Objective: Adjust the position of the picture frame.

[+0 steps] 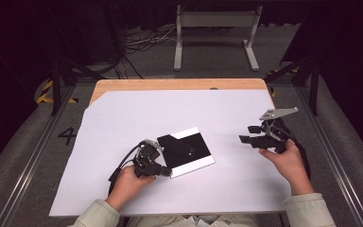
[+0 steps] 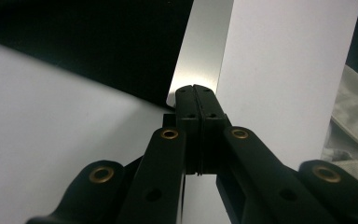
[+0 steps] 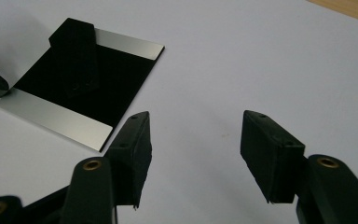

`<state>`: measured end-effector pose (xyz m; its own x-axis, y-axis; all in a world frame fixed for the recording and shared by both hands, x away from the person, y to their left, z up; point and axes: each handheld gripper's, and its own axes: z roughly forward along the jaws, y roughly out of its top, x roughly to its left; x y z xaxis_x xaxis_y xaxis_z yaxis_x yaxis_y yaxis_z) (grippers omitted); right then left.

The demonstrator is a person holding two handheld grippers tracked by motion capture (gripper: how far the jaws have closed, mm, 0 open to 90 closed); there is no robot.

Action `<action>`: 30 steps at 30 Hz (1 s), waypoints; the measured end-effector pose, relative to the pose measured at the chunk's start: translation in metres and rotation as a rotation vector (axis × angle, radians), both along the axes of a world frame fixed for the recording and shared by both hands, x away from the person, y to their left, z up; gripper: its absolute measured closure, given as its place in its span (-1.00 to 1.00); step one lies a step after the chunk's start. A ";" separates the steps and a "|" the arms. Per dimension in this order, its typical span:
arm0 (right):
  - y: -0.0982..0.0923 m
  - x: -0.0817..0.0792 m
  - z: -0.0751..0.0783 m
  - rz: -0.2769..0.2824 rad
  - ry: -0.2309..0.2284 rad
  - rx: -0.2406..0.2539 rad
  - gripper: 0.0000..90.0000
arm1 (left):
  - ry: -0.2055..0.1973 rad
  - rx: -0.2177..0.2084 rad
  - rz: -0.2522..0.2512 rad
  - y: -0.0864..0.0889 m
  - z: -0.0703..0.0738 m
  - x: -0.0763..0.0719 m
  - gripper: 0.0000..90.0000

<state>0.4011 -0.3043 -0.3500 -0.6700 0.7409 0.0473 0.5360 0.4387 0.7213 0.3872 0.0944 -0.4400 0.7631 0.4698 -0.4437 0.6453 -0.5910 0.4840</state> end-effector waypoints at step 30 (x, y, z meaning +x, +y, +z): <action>0.001 -0.003 0.001 0.012 -0.004 0.010 -0.05 | -0.106 -0.006 0.042 -0.009 0.020 0.011 1.00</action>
